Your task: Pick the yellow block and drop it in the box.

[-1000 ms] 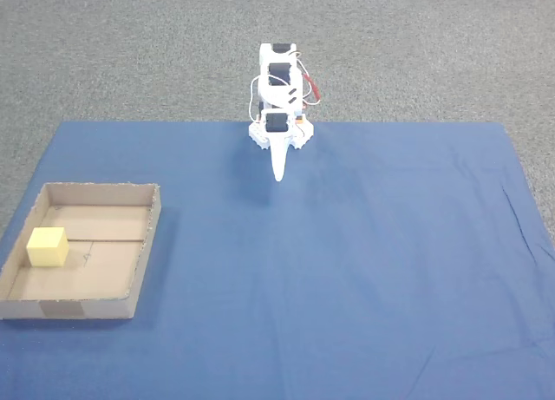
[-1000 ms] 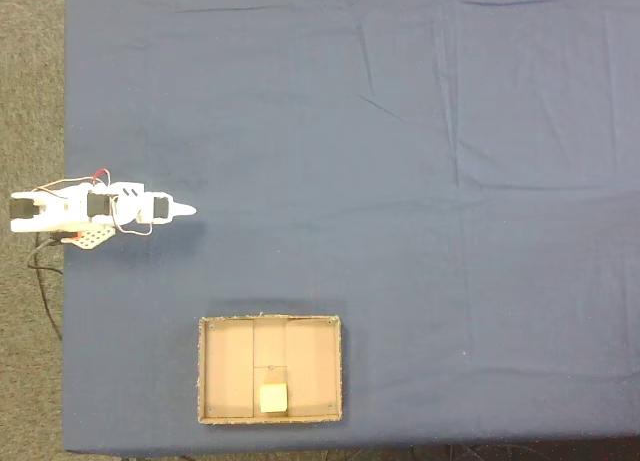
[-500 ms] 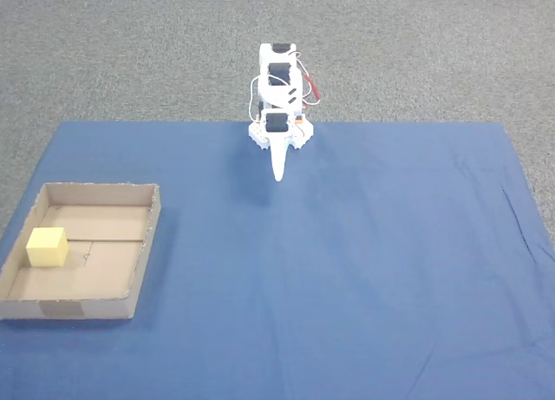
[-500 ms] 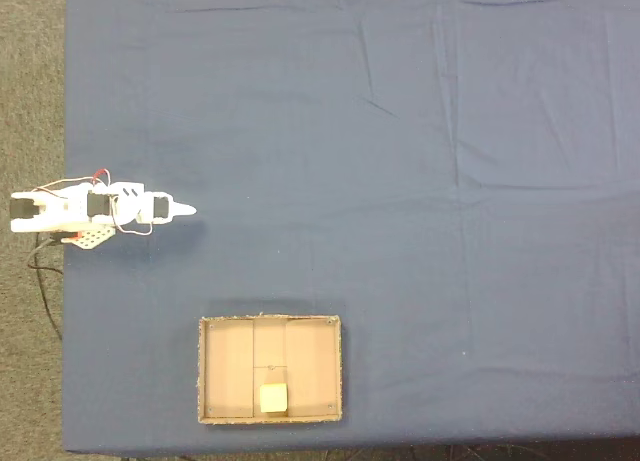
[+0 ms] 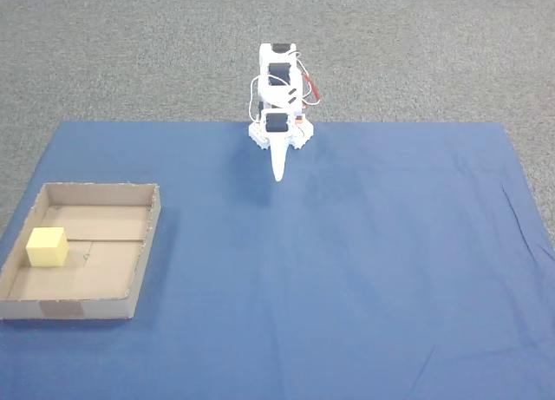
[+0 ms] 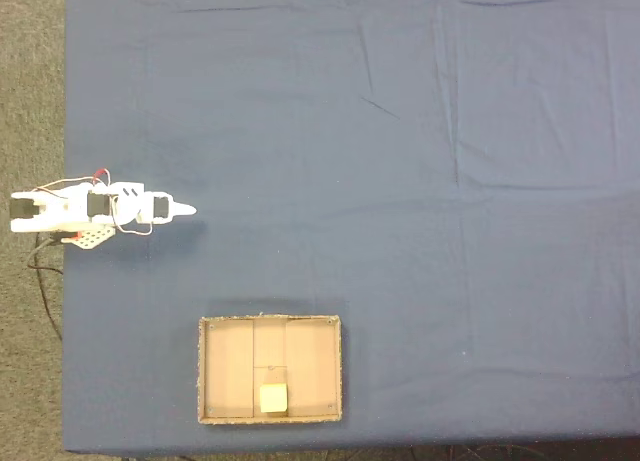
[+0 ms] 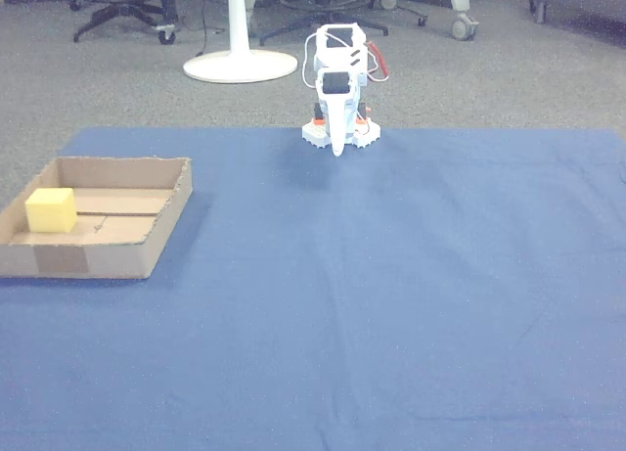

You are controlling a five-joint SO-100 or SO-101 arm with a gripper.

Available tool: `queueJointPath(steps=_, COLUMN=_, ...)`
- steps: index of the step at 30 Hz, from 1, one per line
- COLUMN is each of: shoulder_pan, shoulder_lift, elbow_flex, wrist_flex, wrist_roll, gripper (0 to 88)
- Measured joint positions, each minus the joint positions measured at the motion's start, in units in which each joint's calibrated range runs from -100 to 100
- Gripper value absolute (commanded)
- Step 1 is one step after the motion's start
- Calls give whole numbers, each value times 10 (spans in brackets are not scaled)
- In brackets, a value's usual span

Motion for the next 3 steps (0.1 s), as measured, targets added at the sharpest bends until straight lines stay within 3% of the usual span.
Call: queueJointPath(steps=3, shoulder_pan=0, shoulder_lift=0, elbow_flex=0, wrist_flex=0, wrist_roll=0, gripper=2)
